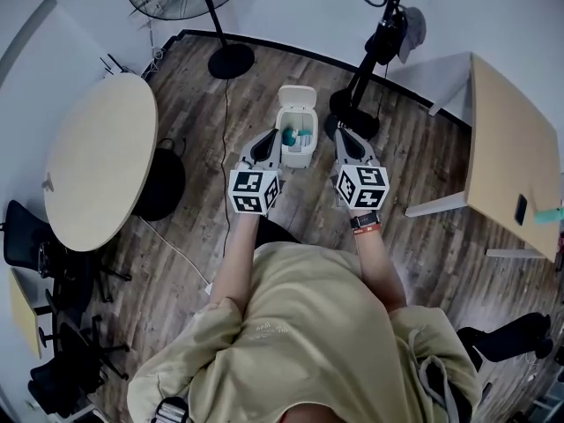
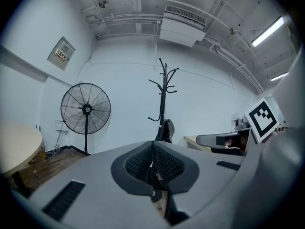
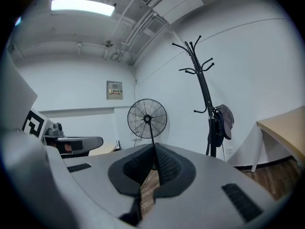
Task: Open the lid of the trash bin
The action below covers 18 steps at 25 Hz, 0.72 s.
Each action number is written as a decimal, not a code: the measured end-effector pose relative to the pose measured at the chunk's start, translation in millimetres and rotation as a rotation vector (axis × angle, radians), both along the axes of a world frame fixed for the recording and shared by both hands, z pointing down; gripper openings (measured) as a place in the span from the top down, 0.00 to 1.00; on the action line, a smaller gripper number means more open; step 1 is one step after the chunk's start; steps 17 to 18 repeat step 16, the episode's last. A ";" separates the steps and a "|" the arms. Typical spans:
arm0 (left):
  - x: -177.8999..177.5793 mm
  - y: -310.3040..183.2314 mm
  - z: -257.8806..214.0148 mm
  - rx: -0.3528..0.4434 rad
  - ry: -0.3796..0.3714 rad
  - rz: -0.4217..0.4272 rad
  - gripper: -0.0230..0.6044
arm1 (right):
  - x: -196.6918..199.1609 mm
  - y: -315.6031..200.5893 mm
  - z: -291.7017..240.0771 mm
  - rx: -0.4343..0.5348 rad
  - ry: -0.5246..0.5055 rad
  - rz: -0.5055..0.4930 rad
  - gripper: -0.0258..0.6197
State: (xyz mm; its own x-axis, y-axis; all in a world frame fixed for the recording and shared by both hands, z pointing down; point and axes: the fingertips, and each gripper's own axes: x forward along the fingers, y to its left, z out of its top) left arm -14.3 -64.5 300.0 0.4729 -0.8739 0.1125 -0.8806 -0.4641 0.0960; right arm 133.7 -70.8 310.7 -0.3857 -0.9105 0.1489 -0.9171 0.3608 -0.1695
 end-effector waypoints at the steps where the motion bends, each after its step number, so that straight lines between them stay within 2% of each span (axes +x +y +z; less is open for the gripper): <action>1: 0.9 -0.6 0.2 0.001 0.001 0.003 0.93 | 0.4 -0.4 -0.4 0.002 0.001 0.001 0.94; 9: 10.9 -21.7 5.0 0.006 0.002 0.033 0.93 | 2.9 -13.3 5.7 0.001 0.007 0.006 0.94; 16: 10.1 -74.0 19.4 0.003 -0.013 0.068 0.93 | -1.6 -64.0 20.5 -0.009 0.006 0.031 0.94; 18: 10.1 -74.0 19.4 0.003 -0.013 0.068 0.93 | -1.6 -64.0 20.5 -0.009 0.006 0.031 0.94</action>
